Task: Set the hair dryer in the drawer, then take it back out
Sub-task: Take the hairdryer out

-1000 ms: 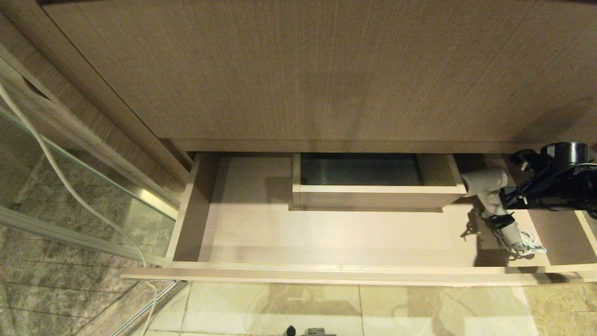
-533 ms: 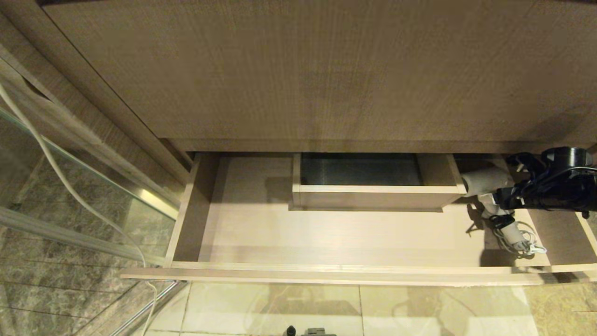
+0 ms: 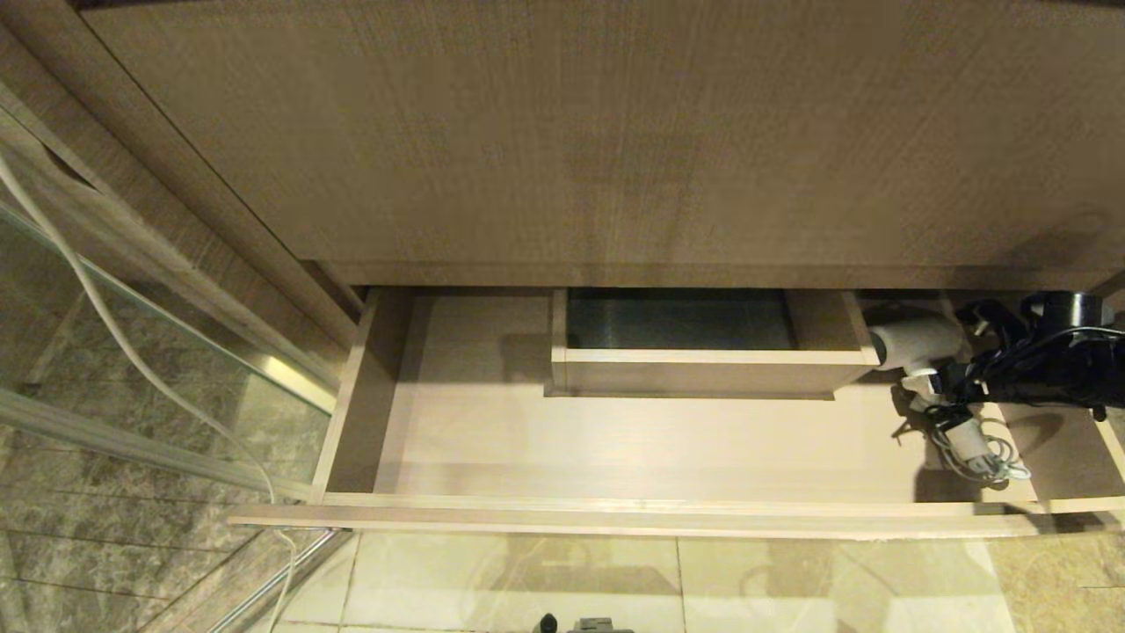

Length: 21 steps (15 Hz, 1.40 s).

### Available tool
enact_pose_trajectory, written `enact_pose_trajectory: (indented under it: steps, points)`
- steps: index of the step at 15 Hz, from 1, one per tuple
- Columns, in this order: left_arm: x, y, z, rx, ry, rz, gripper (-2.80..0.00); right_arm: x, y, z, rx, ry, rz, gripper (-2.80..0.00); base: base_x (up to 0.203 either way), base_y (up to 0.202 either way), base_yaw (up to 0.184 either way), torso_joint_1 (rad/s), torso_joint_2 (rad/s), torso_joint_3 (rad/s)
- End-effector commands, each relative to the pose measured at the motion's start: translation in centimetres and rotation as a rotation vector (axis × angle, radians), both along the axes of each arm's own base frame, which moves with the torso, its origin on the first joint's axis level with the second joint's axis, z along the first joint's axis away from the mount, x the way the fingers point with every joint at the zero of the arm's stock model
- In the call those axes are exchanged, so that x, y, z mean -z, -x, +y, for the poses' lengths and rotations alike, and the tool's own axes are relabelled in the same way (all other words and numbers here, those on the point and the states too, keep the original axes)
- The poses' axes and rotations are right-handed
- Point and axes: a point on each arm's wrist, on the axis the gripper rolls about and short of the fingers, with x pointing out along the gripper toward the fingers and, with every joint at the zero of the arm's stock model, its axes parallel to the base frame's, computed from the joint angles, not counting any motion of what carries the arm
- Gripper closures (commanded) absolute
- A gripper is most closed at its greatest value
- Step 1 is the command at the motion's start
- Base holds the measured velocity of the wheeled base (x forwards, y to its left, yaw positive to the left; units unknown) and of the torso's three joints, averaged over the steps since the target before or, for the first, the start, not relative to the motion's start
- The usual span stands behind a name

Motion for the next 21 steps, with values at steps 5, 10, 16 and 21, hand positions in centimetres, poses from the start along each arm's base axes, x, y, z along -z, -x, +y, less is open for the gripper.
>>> enact_pose_trajectory:
  steps: [5,10,16,21]
  points:
    - [0.0,0.0,0.0,0.0,0.0,0.001,0.0,2.1,-1.6,-0.7,-0.003,-0.002,0.004,-2.8,0.0,0.0,0.0,0.0,0.0,0.0]
    - [0.0,0.0,0.0,0.0,0.0,0.001,0.0,3.2,-2.0,-0.9,-0.004,0.006,-0.012,-2.8,0.0,0.0,0.0,0.0,0.0,0.0]
    - [0.0,0.0,0.0,0.0,0.0,0.001,0.0,0.7,-1.0,-0.4,-0.013,0.03,-0.03,0.0,0.0,0.0,0.0,0.0,0.0,0.0]
    - [0.0,0.0,0.0,0.0,0.0,0.001,0.0,-1.9,1.3,0.7,-0.024,0.041,-0.027,0.0,0.0,0.0,0.0,0.0,0.0,0.0]
